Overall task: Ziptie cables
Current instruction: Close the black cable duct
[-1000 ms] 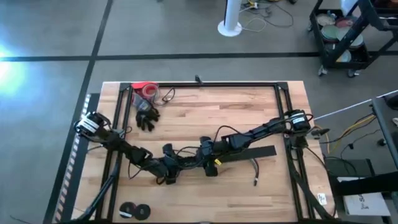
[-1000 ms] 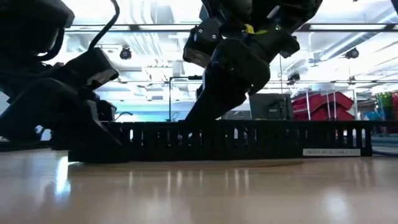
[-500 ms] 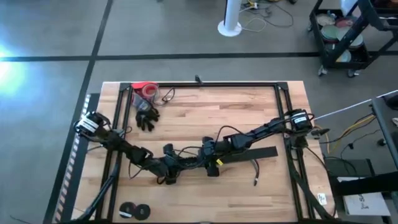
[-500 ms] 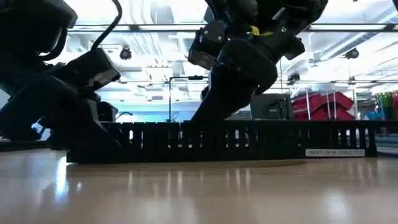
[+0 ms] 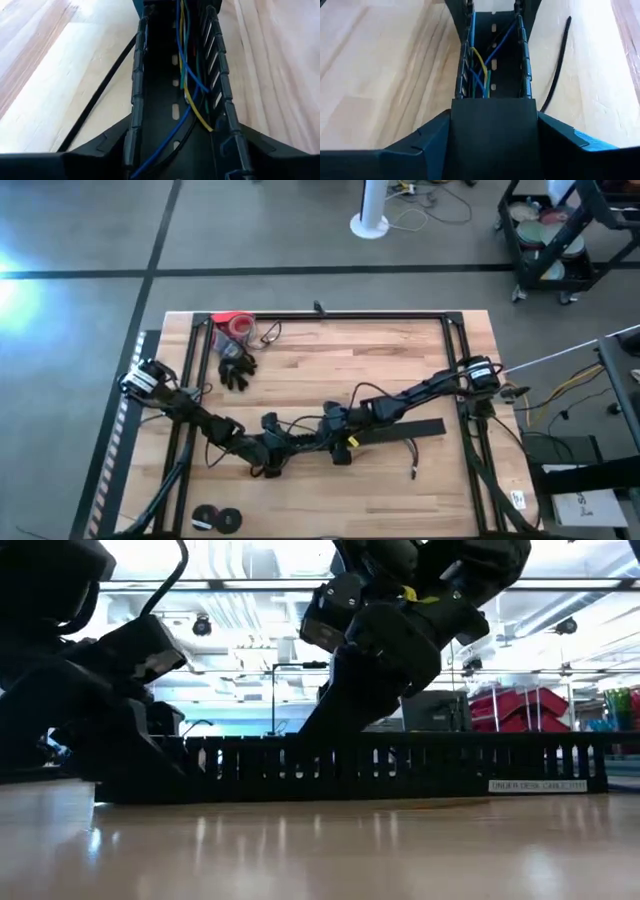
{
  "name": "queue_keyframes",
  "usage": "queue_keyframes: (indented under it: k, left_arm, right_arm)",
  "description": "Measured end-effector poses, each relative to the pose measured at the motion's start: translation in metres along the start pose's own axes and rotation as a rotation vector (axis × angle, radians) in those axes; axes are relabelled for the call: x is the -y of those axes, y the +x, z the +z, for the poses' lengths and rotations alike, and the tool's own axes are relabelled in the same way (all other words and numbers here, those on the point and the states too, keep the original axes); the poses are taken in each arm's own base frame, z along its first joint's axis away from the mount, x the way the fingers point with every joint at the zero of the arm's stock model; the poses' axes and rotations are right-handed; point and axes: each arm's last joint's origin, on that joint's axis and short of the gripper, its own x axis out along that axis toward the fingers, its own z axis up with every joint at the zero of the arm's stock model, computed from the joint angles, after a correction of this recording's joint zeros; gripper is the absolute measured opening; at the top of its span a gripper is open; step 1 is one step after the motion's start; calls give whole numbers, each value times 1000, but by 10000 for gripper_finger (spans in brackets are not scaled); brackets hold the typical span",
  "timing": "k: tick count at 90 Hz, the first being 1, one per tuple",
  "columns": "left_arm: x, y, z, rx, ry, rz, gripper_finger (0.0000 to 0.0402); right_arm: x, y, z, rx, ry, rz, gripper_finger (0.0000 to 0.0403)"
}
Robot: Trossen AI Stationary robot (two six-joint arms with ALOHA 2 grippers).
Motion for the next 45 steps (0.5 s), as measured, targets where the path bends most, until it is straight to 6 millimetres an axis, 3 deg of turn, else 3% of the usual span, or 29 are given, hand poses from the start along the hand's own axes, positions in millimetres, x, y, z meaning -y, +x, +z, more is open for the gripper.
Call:
queue_keyframes:
  k: [19,45]
  left_arm:
    - [0,0,1,12,2,7,223]
    - [-2,1,1,18,-26,24,225]
  right_arm:
    - [1,12,4,27,-5,-1,238]
    - [1,4,8,14,14,-31,254]
